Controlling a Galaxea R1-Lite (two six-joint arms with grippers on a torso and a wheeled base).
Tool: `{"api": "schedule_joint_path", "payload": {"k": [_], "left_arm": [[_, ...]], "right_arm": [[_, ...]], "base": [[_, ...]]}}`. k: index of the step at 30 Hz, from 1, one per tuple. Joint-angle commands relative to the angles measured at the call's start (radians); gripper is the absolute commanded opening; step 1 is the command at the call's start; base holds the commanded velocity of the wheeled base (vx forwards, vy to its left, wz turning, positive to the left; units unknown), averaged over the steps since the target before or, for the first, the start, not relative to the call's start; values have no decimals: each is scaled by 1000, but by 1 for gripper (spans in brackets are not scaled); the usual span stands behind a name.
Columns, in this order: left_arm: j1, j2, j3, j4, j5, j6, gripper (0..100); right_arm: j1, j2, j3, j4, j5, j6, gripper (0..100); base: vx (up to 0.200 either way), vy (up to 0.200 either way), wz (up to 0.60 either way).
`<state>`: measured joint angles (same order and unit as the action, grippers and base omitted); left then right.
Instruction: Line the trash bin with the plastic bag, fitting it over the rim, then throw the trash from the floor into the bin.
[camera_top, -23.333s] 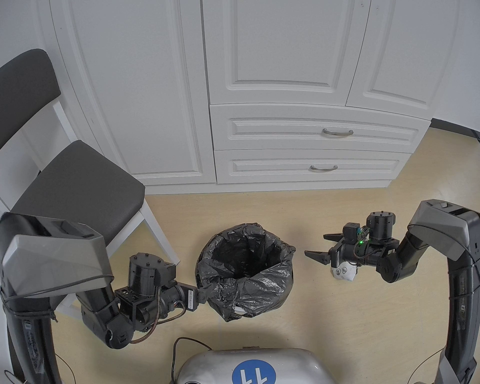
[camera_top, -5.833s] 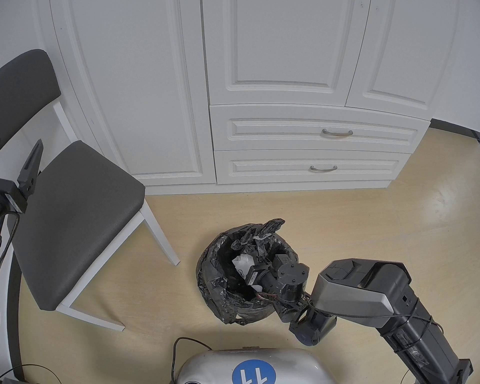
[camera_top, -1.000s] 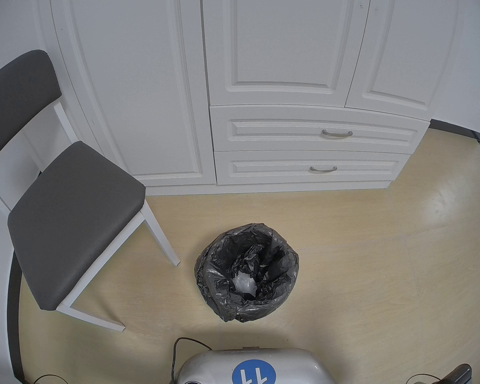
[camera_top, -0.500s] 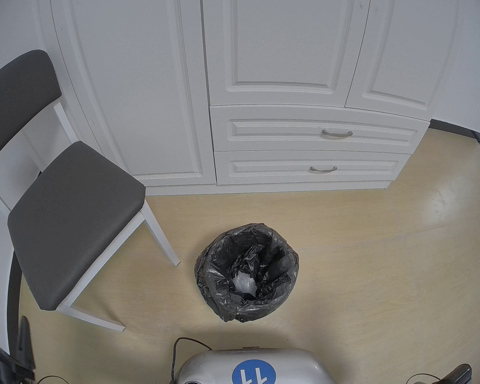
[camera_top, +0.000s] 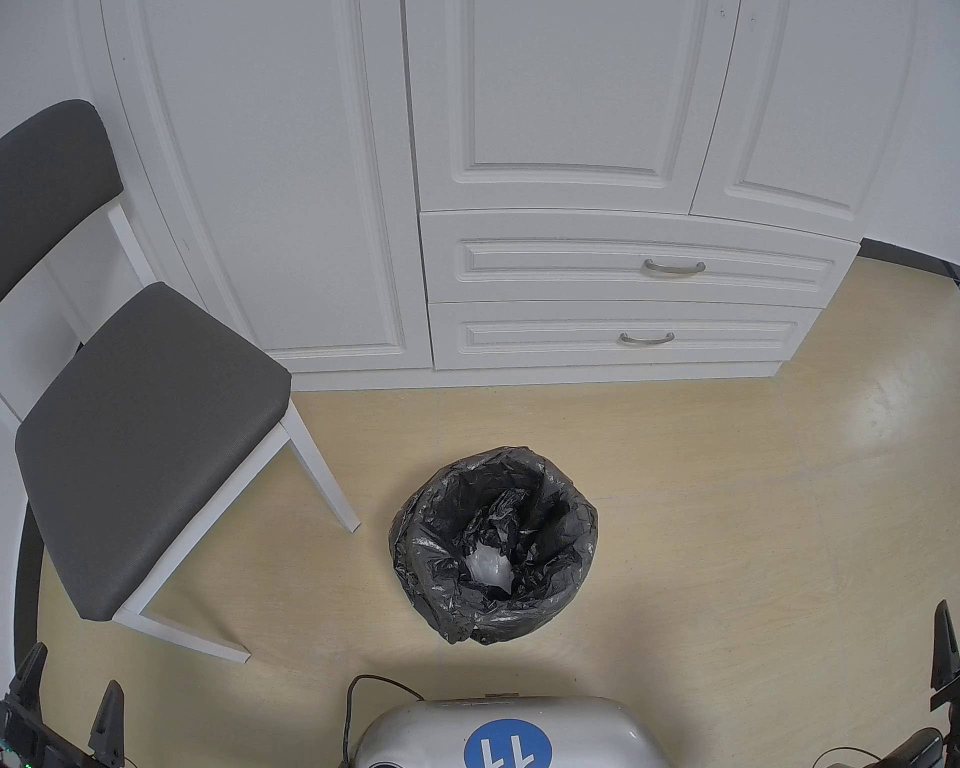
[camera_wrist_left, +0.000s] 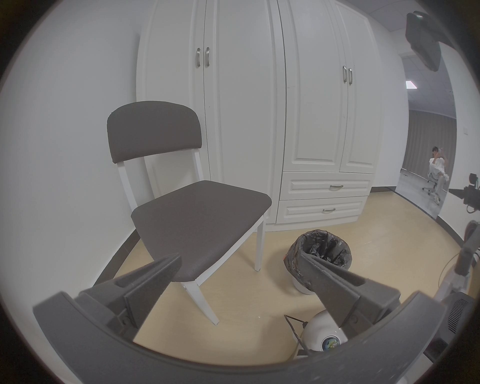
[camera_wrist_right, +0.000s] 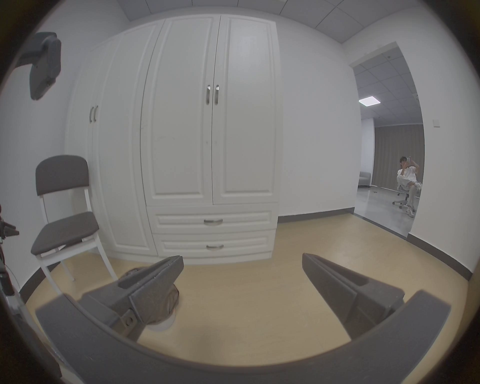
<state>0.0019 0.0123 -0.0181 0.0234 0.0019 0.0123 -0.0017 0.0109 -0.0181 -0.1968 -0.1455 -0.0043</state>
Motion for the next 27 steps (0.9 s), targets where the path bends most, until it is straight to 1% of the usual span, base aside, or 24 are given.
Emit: {"api": "schedule_joint_path", "payload": {"k": [1,2,3,4,5,8,10,13,14,15,17,18,21,23,26,27], "left_arm": [[0,-12,12,-2,1,0,100],[0,-12,12,-2,1,-2,100],[0,-12,12,-3,1,-2,100],[0,-12,12,-3,1,-2,100],[0,-12,13,-3,3,0,100],[0,-12,12,-3,3,1,100],[0,-12,12,-2,3,3,100],[0,-12,12,-3,3,0,100],[0,-12,12,-3,3,0,100],[0,-12,12,-5,3,-2,100],[0,-12,13,-5,3,-2,100],[0,-12,13,-5,3,-2,100],[0,-12,15,-8,4,-3,100],[0,-12,18,-19,6,-5,100],[0,-12,18,-19,6,-6,100],[0,-12,18,-19,6,-6,100]], "right_arm": [[-1,-11,18,16,-3,-5,100],[-1,-11,18,42,-9,-6,100],[-1,-11,18,100,-40,-11,100],[-1,-11,18,126,-62,-17,100],[-1,-11,18,134,-69,-20,100],[-1,-11,18,125,-62,-36,100],[-1,-11,17,125,-29,-53,100],[-1,-9,17,131,95,-42,100],[-1,-11,17,131,101,-40,100],[-1,-9,17,137,175,-26,100],[-1,-9,17,137,215,-14,100],[-1,-9,17,137,218,-13,100],[0,-11,17,135,225,52,100],[2,-11,18,135,225,58,100],[2,-11,18,137,195,61,100],[2,-9,18,139,188,50,100]], "base": [[0,0,0],[0,0,0],[0,0,0],[0,0,0],[0,0,0],[0,0,0],[0,0,0],[0,0,0],[0,0,0],[0,0,0],[0,0,0],[0,0,0],[0,0,0],[0,0,0],[0,0,0],[0,0,0]]}}
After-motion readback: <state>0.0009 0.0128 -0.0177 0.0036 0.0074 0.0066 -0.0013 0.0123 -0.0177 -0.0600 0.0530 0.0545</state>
